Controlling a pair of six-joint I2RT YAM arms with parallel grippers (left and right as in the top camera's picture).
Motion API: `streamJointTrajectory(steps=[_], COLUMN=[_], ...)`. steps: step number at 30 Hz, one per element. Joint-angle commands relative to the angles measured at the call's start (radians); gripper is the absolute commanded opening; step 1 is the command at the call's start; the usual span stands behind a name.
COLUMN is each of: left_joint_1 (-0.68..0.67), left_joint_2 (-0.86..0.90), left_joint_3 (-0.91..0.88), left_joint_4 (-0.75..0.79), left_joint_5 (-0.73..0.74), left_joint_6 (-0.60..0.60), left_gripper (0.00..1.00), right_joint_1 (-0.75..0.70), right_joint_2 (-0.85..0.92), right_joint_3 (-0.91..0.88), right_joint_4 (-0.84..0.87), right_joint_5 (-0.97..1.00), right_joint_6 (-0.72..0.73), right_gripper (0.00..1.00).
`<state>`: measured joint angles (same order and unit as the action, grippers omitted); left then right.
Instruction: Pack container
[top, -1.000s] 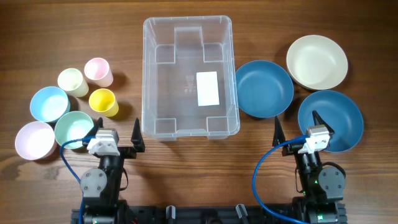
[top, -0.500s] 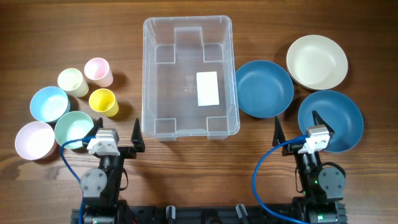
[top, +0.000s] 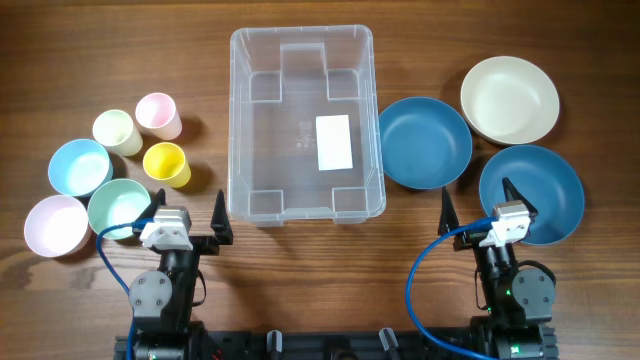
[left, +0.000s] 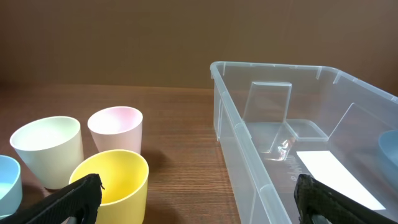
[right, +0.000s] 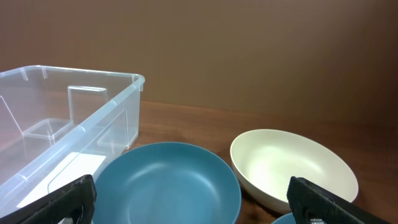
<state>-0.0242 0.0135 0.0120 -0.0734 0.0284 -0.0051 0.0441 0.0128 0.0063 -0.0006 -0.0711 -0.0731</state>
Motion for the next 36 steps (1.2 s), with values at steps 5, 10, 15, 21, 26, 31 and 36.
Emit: streamJointTrajectory(steps=[5,10,15,21,26,31,36], left_joint_1=[0.004,0.004,0.004,0.004,0.004,0.004,0.004], left_joint_2=[-0.007,-0.007,0.007,0.269,0.591,0.755,0.753], left_joint_3=[-0.006,0.010,0.143,0.459,0.771,0.971,0.971], left_joint_4=[0.002,0.017,-0.117,-0.306,-0.522,-0.706,-0.729], left_joint_5=[0.024,0.068,0.068,0.063,0.031,0.031,0.030], left_joint_6=[-0.003,-0.187,-0.194,-0.193,-0.193,-0.190,-0.190], left_gripper=[1.00,1.00,1.00,1.00,1.00,0.99,1.00], right_joint_1=[-0.005,-0.005,-0.005,-0.006,-0.013,-0.014,-0.145], right_joint_2=[-0.005,0.032,0.249,0.721,1.115,1.284,1.374], right_joint_3=[-0.001,0.016,0.200,0.750,1.334,1.624,1.624], right_joint_4=[0.013,0.006,-0.085,-0.443,-0.955,-1.156,-1.151], right_joint_5=[-0.010,-0.069,-0.057,-0.050,-0.050,0.016,0.139], right_joint_6=[0.029,0.304,0.308,0.226,0.093,0.135,0.233], right_gripper=[1.00,1.00,1.00,1.00,1.00,1.00,1.00])
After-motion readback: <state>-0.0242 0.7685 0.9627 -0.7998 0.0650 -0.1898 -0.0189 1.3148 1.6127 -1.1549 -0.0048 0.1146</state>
